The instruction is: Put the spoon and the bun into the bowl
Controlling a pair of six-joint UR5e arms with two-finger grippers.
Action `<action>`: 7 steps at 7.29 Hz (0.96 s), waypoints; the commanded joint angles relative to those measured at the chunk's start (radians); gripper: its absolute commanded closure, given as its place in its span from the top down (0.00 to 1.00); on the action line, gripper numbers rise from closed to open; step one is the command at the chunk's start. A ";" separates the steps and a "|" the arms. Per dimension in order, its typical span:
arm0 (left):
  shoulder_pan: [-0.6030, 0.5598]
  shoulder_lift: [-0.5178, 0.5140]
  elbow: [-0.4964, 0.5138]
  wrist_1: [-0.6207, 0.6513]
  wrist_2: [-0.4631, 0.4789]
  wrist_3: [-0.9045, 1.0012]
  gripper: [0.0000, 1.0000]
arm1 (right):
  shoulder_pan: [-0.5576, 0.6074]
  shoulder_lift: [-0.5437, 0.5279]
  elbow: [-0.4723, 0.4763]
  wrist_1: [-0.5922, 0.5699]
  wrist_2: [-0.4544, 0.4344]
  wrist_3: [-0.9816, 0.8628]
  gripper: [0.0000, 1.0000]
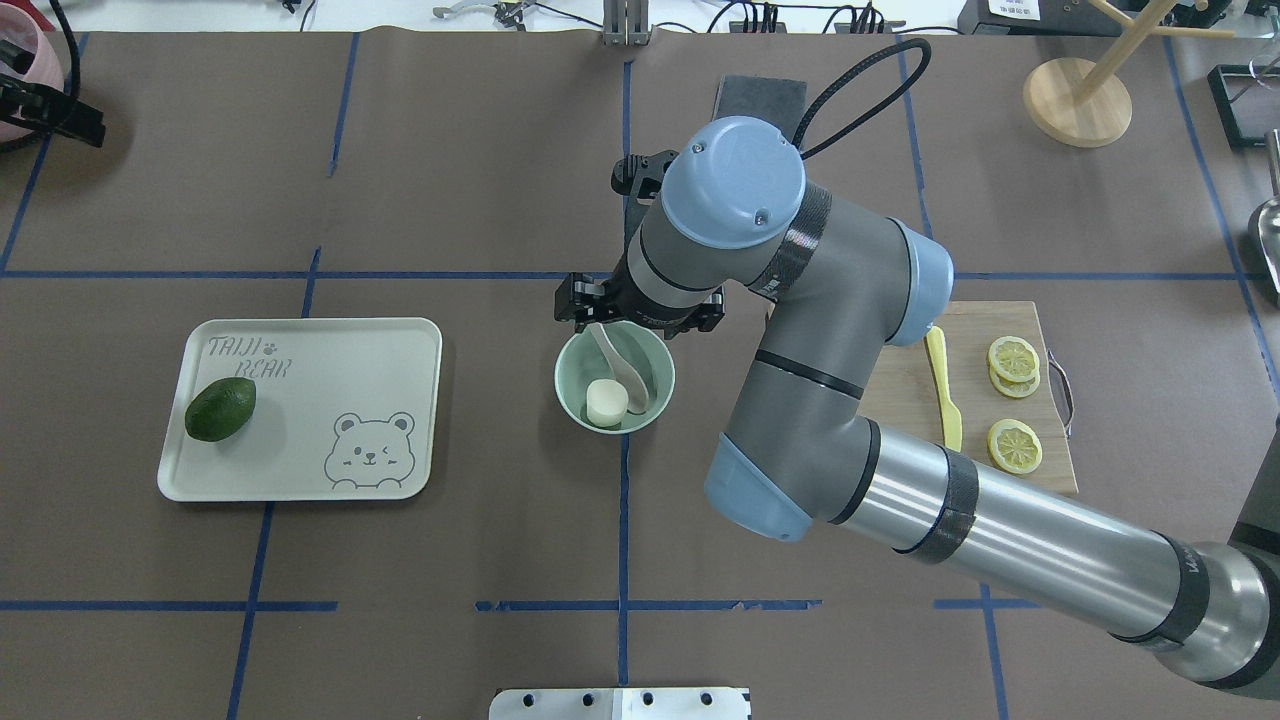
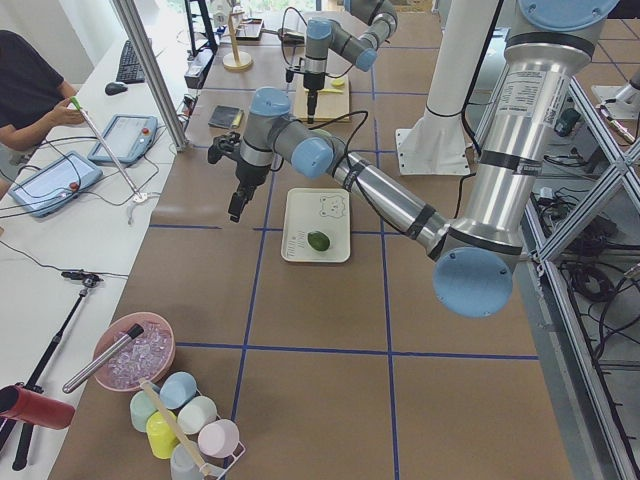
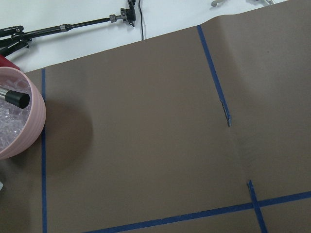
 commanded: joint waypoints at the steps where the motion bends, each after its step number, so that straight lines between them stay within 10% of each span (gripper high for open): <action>1: -0.120 0.043 0.064 0.006 -0.076 0.183 1.00 | 0.037 -0.047 0.047 -0.009 0.013 -0.016 1.00; 7: -0.355 0.171 0.242 0.004 -0.240 0.486 1.00 | 0.420 -0.326 0.233 -0.354 0.122 -0.648 1.00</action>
